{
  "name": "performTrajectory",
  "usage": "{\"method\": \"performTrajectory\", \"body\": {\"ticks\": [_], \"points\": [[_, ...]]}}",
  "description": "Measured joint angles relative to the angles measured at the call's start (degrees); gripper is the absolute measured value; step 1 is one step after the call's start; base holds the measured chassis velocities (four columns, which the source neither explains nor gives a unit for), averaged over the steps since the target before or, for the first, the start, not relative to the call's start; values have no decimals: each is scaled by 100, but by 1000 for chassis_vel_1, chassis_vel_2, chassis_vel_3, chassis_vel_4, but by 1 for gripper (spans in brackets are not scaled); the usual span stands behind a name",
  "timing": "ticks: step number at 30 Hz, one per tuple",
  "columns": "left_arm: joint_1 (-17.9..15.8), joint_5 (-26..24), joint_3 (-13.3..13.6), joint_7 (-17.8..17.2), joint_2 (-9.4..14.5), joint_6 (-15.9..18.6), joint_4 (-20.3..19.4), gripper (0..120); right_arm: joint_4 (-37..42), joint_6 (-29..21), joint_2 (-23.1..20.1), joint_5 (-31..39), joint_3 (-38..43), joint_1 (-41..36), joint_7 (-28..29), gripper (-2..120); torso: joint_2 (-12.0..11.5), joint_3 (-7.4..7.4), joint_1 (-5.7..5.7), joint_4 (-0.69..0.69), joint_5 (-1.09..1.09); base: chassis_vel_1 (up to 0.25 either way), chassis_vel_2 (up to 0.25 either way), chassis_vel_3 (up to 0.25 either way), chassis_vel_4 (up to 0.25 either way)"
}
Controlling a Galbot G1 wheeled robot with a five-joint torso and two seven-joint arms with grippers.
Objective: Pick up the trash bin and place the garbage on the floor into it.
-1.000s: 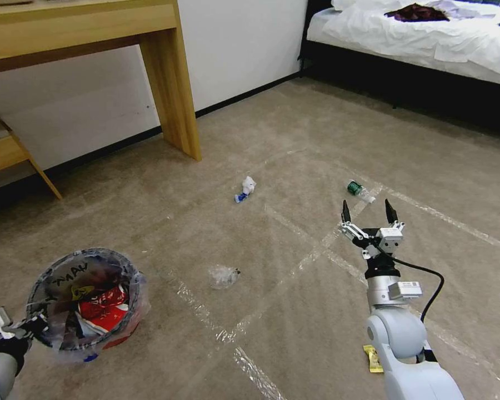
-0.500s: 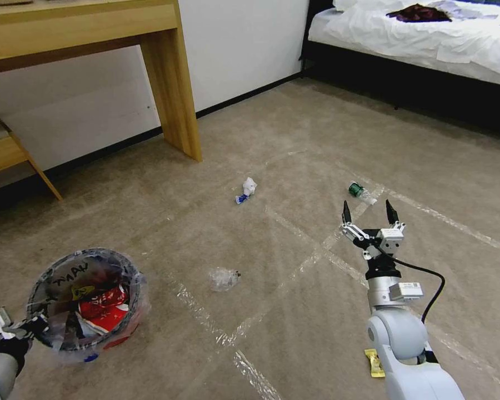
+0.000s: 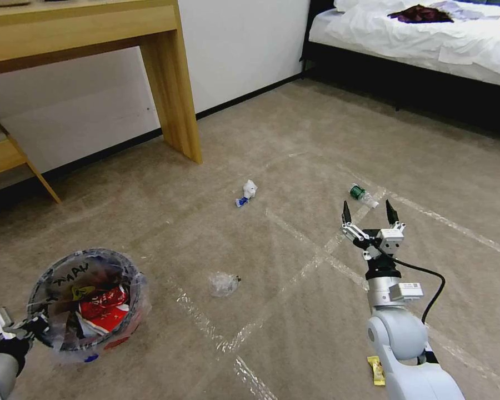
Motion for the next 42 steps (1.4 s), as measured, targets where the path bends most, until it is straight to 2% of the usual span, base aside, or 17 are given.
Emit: {"method": "performTrajectory", "body": {"ticks": [42], "points": [[-14,-12,-31,0,-8,-10,14,1,-52,4,24,-17,-23,45,-24,100,0,0,0,0,0,-37,39,38,-36]]}}
